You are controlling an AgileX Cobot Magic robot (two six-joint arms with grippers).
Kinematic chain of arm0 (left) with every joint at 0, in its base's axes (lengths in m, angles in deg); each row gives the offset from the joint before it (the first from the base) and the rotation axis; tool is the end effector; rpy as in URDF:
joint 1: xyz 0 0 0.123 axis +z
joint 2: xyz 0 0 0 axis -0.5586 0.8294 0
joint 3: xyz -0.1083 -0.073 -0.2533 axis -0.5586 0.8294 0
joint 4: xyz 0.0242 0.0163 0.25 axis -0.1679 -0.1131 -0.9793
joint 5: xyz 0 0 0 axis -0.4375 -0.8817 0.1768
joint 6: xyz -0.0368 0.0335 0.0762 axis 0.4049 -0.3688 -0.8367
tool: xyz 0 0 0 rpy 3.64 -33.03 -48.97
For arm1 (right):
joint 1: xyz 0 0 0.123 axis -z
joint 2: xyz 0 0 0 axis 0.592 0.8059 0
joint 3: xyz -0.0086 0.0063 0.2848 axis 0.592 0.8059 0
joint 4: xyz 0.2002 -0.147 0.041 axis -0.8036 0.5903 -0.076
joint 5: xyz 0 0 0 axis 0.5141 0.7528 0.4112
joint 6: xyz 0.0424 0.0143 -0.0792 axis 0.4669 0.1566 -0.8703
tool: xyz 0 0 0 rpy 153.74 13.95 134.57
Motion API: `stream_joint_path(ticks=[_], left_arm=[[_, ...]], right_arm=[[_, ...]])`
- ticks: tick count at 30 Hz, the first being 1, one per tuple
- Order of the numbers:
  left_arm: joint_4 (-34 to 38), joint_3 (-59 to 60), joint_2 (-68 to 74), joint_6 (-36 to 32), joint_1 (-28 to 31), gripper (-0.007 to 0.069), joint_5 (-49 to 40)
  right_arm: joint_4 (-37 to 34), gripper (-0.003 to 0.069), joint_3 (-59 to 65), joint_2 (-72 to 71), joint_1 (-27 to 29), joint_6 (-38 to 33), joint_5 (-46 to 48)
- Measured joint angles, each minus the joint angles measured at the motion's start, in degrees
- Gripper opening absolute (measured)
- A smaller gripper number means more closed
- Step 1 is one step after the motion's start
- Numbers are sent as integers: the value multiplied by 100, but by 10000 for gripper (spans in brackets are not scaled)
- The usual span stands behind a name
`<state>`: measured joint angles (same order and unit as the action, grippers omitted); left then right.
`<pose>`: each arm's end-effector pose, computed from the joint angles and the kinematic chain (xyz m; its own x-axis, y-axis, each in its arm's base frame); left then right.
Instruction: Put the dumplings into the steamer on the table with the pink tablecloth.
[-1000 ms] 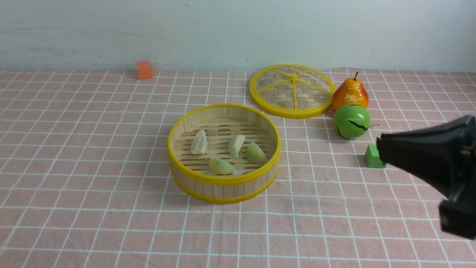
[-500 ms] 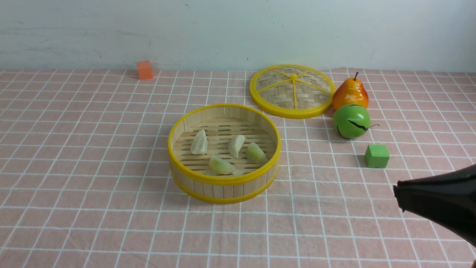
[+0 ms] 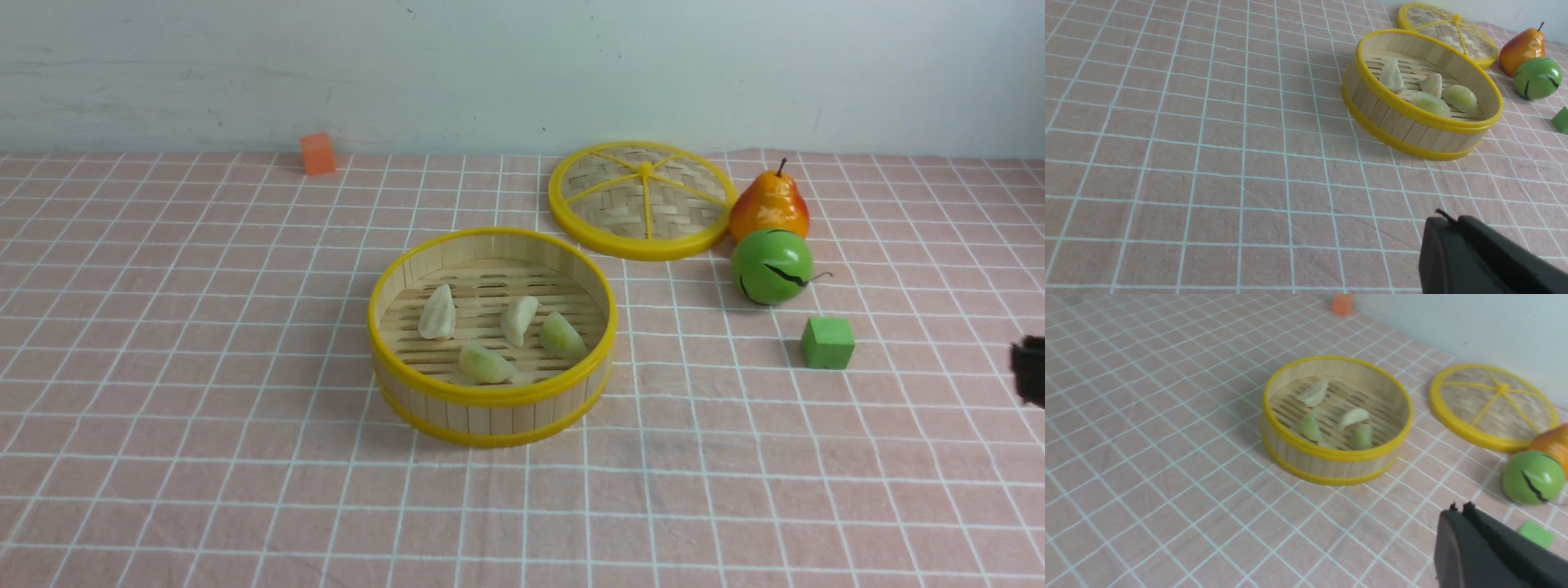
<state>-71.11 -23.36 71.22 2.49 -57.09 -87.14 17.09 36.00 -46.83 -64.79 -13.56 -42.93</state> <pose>0.0126 0.0079 0.2822 -0.3704 -0.2141 -0.9039 0.1526 0.9458 -0.2866 0.0908 0.0568 0.3672 -0.2552 -0.2075 -0.9443 -0.5518 0.8333 -0.0339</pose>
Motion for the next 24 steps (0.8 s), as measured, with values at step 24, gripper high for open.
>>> stream_joint_path(ticks=[24], left_arm=[[5,0,0,0,0,46,8]], right_arm=[[1213,-22,4490,-3381,3178,1897,-2318]])
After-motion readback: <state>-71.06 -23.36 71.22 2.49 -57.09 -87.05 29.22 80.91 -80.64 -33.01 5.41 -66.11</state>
